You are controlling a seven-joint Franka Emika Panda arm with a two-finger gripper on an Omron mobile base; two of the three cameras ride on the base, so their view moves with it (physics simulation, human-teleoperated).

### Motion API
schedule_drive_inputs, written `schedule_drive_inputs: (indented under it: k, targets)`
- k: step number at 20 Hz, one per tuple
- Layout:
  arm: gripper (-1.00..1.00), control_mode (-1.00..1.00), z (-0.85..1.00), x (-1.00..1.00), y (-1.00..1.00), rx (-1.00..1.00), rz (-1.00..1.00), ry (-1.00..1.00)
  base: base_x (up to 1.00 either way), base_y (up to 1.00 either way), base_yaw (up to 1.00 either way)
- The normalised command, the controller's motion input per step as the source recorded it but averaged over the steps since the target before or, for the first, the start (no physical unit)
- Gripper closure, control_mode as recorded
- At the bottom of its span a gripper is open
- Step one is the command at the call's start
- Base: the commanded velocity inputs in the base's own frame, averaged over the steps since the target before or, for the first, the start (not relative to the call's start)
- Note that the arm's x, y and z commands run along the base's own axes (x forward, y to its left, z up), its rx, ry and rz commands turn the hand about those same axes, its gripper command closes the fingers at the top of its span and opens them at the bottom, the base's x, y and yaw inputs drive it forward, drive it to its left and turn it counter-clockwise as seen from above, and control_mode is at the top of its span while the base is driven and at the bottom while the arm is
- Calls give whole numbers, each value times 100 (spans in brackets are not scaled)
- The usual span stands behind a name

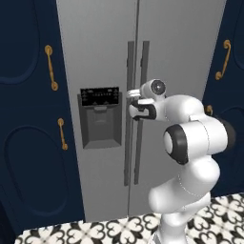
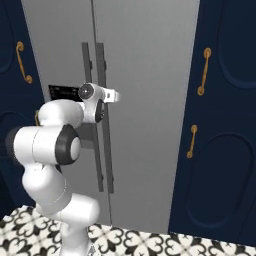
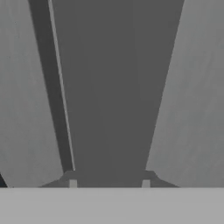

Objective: Take the strawberry from the fridge and place it on top of the pancake, located on the dining counter.

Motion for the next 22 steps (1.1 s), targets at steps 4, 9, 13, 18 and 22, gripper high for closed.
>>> schedule_drive_inputs:
  k: [4,9,13,18,22]
  targets:
    - [100,-100,-1,-12,-100,21,0,18,0,0,0]
    - [100,-100,0,-82,-100,22,0,-2,0,0,0]
    - [100,-100,0,-95,-100,13,0,-11,0,0,0]
    - [100,-100,0,-89,-100,13,1,-6,0,0,0]
    - [100,-100,0,-88,-100,15,1,-6,0,0,0]
